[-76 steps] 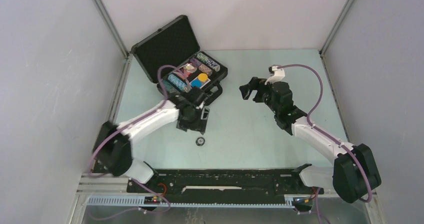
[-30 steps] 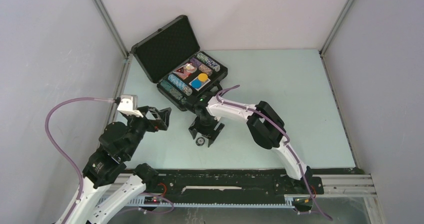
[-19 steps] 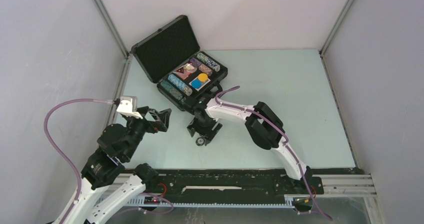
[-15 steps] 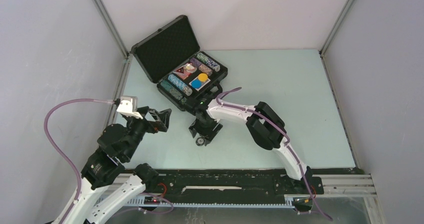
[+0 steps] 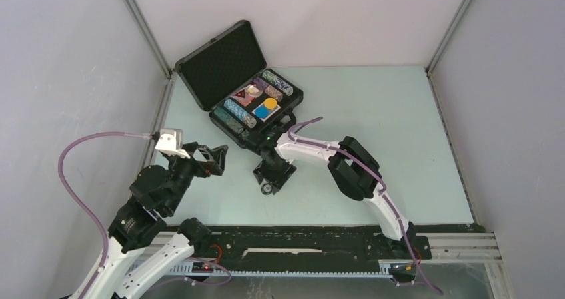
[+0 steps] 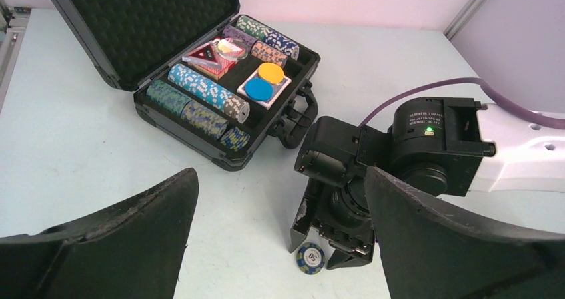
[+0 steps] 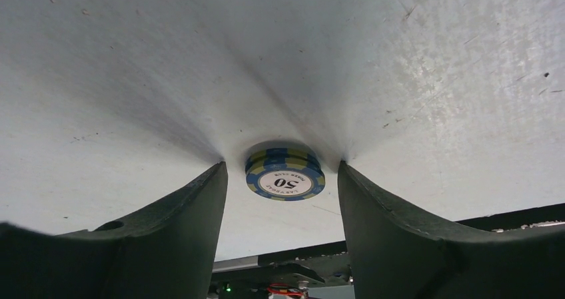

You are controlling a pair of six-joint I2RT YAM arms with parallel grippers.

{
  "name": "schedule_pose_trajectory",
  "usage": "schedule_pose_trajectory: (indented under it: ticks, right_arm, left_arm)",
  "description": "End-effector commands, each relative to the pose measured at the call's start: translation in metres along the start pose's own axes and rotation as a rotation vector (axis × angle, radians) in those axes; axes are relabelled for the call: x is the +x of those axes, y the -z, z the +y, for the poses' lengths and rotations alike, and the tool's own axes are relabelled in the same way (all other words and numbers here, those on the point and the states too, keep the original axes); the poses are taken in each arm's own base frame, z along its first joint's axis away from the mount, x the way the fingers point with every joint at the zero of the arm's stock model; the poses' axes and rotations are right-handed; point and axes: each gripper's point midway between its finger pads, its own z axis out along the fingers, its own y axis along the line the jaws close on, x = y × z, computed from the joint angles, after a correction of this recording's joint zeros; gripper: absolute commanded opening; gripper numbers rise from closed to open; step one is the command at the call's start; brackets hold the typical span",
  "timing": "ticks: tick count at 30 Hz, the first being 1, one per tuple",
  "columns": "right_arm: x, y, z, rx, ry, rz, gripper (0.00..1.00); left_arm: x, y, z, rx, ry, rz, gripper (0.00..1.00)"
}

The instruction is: Pack up texas hold em set

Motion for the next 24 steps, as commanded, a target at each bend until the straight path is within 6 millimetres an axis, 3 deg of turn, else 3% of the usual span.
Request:
schedule_pose_trajectory:
  ticks: [1, 16, 24]
  right_arm:
    - [0.009, -0.008, -0.005, 0.050, -0.009, -0.019, 0.69]
    - [0.016, -0.017, 0.001, 0.035, -0.020, 0.004, 0.66]
    - [0.011, -0.019, 0.000, 0.037, -0.036, -0.029, 0.52]
  left_arm:
    - [0.006, -0.003, 0.005, -0.022, -0.027, 0.002, 1.00]
    - [0.006, -0.003, 0.005, -0.018, -0.027, 0.002, 1.00]
    - [0.006, -0.003, 0.005, -0.020, -0.027, 0.002, 1.00]
